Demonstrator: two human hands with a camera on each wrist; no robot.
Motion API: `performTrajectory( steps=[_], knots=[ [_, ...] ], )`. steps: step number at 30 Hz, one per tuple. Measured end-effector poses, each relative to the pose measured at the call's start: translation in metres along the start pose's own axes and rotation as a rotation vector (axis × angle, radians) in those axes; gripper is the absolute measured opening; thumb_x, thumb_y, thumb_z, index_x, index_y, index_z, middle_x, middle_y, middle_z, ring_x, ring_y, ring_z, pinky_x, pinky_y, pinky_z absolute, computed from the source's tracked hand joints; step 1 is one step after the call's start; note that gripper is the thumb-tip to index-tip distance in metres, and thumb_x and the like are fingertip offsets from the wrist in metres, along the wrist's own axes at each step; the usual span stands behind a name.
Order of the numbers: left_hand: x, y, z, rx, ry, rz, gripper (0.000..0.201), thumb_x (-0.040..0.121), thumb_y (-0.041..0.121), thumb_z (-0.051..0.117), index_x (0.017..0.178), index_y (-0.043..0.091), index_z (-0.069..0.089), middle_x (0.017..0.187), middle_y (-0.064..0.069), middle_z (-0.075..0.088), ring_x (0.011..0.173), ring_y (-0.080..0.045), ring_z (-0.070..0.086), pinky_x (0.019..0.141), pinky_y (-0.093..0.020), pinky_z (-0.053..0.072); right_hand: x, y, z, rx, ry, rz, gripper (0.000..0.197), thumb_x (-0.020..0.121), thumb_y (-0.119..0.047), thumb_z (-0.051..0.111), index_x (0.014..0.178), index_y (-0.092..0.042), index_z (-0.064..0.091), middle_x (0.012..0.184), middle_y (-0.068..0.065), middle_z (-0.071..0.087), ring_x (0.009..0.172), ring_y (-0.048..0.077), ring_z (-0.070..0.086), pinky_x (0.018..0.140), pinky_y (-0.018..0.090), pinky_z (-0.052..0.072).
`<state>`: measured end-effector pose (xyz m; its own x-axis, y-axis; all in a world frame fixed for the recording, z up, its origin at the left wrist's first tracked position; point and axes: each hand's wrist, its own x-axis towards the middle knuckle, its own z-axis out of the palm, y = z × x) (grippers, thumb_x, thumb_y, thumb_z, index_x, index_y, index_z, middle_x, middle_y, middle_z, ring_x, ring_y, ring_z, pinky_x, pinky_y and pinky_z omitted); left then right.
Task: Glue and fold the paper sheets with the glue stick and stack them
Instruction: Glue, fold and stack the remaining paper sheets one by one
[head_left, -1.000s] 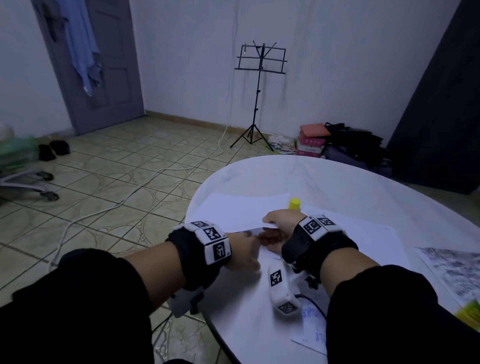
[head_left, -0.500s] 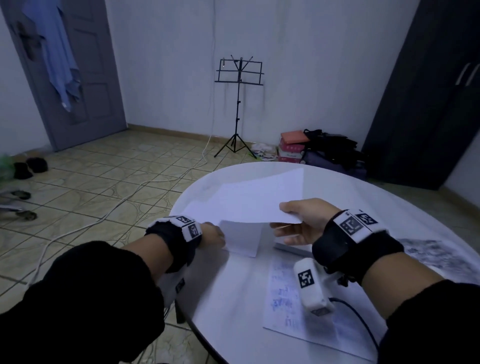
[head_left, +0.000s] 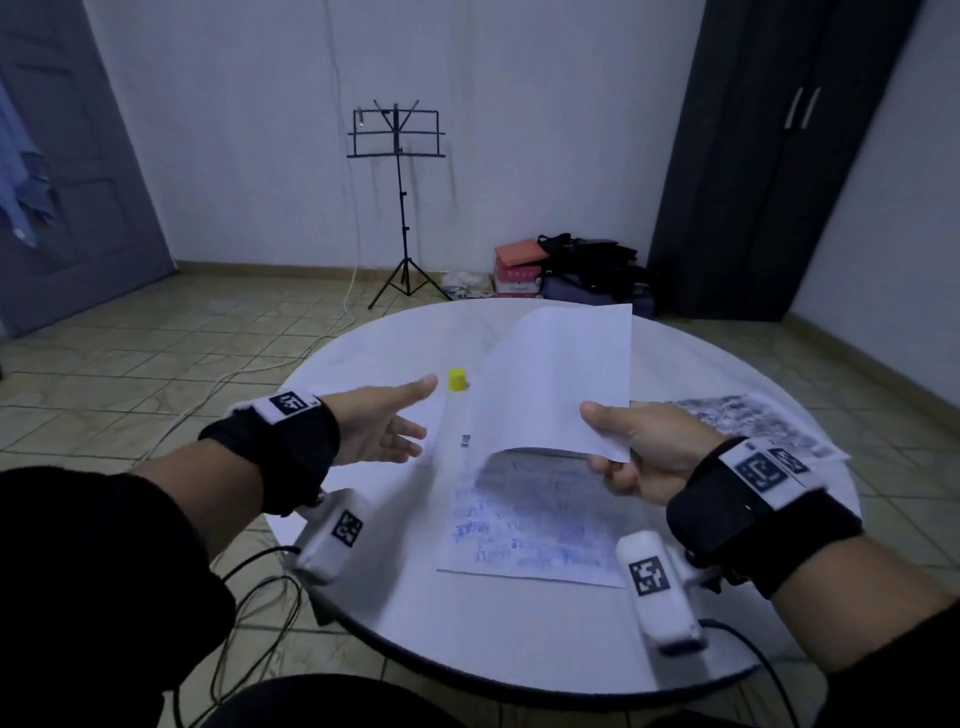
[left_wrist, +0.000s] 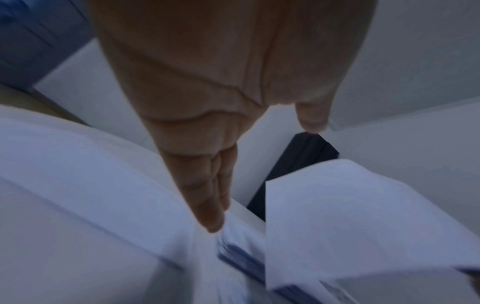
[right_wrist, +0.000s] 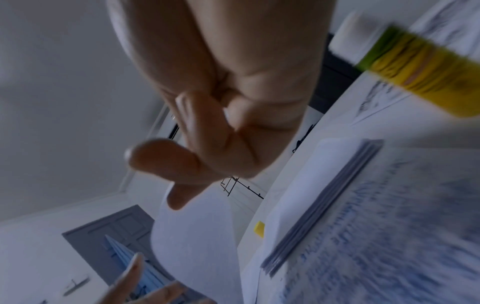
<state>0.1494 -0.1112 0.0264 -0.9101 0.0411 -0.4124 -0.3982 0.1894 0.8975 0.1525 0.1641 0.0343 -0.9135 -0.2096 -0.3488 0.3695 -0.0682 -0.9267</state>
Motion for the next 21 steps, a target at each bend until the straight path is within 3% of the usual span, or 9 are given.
performTrajectory(
  steps=[4,7,9,11,14,16,17,19,21],
  knots=[
    [-0.006,-0.009,0.041,-0.019,-0.147,-0.071,0.076,0.073,0.054,0.065,0.135,0.022,0.034,0.127,-0.021,0.054,0.099,-0.031,0.059,0.092,-0.035,0.050,-0.020,0.005,-0.016,0.056,-0.095,0.002,0.010,0.094,-0.017,0.053,0.091,-0.008,0.051,0.066,0.003,0.058,0.038,0.010,0.042,0.034,0.011,0.018],
    [-0.006,-0.016,0.061,-0.150,-0.256,-0.090,0.076,0.070,0.057,0.069,0.128,0.018,0.038,0.125,-0.022,0.058,0.102,-0.033,0.062,0.090,-0.036,0.053,-0.028,0.006,-0.024,0.094,-0.174,-0.002,0.014,0.094,-0.020,0.049,0.089,-0.009,0.055,0.074,0.004,0.062,0.037,0.009,0.039,0.035,0.012,0.016],
    [-0.006,-0.018,0.070,-0.245,-0.305,-0.056,0.085,0.059,0.049,0.080,0.127,0.014,0.043,0.118,-0.017,0.062,0.096,-0.028,0.067,0.081,-0.034,0.057,-0.029,0.005,-0.028,0.107,-0.184,-0.003,0.015,0.094,-0.020,0.048,0.089,-0.008,0.056,0.077,0.005,0.062,0.036,0.009,0.039,0.035,0.012,0.016],
    [-0.003,-0.019,0.074,-0.343,-0.221,0.011,0.108,0.052,0.024,0.090,0.143,0.008,0.034,0.110,-0.012,0.063,0.082,-0.023,0.071,0.064,-0.029,0.058,-0.028,0.006,-0.030,0.078,-0.110,-0.001,0.010,0.095,-0.015,0.049,0.089,-0.007,0.054,0.077,0.006,0.057,0.037,0.011,0.040,0.034,0.011,0.017],
    [0.001,-0.019,0.070,-0.308,0.027,0.139,0.104,0.072,-0.004,0.073,0.152,0.008,0.008,0.096,-0.012,0.064,0.065,-0.018,0.064,0.050,-0.022,0.051,-0.020,0.012,-0.037,-0.123,0.124,-0.008,0.010,0.090,0.001,0.049,0.086,-0.008,0.046,0.076,0.009,0.046,0.042,0.018,0.047,0.033,0.014,0.024],
    [0.000,-0.023,0.062,-0.165,0.106,0.182,0.108,0.069,0.000,0.075,0.152,0.012,0.007,0.112,-0.022,0.061,0.063,-0.018,0.059,0.049,-0.022,0.049,-0.017,0.019,-0.044,-0.322,0.188,0.017,0.016,0.088,0.005,0.049,0.099,-0.007,0.044,0.078,0.012,0.047,0.041,0.018,0.056,0.032,0.016,0.031],
    [-0.001,-0.027,0.059,-0.080,0.123,0.195,0.109,0.070,0.003,0.077,0.152,0.013,0.007,0.111,-0.022,0.061,0.061,-0.017,0.057,0.050,-0.022,0.049,-0.014,0.023,-0.048,-0.398,0.191,0.038,0.026,0.088,0.005,0.050,0.110,-0.008,0.042,0.081,0.014,0.050,0.041,0.017,0.059,0.032,0.016,0.034],
    [-0.006,-0.033,0.055,0.094,0.136,0.210,0.097,0.079,0.003,0.073,0.152,0.015,0.010,0.089,-0.012,0.062,0.054,-0.013,0.055,0.050,-0.019,0.048,-0.012,0.029,-0.053,-0.516,0.175,0.073,0.044,0.088,0.002,0.055,0.127,-0.010,0.039,0.096,0.018,0.057,0.044,0.016,0.063,0.033,0.018,0.036],
    [-0.010,-0.037,0.053,0.220,0.117,0.216,0.095,0.081,0.005,0.072,0.152,0.024,0.011,0.087,-0.002,0.061,0.052,-0.012,0.056,0.057,-0.020,0.049,-0.011,0.031,-0.055,-0.630,0.175,0.091,0.038,0.088,0.000,0.058,0.121,-0.009,0.042,0.101,0.017,0.057,0.054,0.020,0.068,0.039,0.021,0.035]
  ],
)
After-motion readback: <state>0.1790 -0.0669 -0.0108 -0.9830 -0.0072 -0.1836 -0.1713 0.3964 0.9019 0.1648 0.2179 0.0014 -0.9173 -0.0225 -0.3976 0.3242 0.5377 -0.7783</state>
